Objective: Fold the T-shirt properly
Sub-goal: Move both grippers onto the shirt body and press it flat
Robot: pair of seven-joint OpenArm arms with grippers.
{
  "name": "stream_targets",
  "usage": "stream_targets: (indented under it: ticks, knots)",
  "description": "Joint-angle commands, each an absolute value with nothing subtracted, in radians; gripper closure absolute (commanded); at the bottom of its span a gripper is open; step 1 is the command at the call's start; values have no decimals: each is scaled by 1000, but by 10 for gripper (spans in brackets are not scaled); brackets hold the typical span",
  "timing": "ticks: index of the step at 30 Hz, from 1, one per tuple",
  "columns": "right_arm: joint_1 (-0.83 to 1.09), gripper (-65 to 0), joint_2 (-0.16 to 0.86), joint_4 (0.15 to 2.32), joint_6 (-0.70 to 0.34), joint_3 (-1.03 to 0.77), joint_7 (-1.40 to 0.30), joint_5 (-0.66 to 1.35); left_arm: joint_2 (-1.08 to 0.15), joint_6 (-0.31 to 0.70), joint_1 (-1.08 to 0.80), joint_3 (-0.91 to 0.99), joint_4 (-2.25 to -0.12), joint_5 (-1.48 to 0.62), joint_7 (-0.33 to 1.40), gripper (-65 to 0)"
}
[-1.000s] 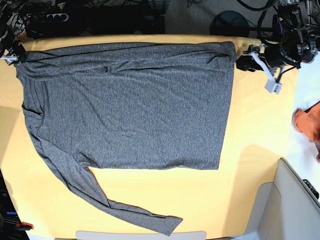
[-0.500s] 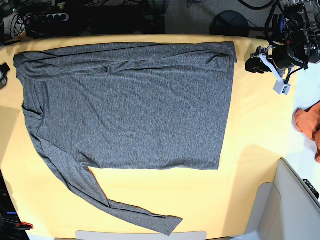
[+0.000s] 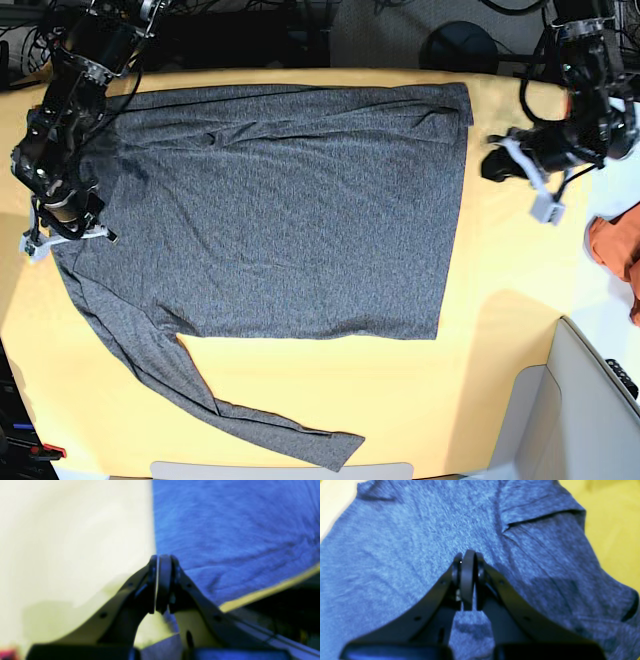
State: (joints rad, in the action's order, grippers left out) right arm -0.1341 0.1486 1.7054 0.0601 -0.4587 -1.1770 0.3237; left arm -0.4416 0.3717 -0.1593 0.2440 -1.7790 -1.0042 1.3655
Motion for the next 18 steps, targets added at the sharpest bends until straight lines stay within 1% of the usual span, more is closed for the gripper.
stream_targets:
  ticks: [1, 4, 9, 15, 18]
  knots:
    - [-154, 0, 166, 1702, 59, -441, -1133, 297, -450, 375, -137, 205, -1794, -1021, 1369, -6]
    - [-159, 0, 166, 1661, 61, -403, -1067, 211, -443, 375, -99, 107, -1794, -1021, 1359, -6]
    - [-160, 0, 170, 1600, 61, -398, -1058, 182, -414, 375, -79, 81, -1781, -1020, 1331, -7]
    - [-174, 0, 177, 1471, 61, -398, -981, 182, -414, 375, -41, 15, -1635, -1020, 1291, -7]
    - [-174, 0, 200, 1415, 61, -392, -943, 180, -417, 377, -42, -8, -1569, -1020, 1250, -7]
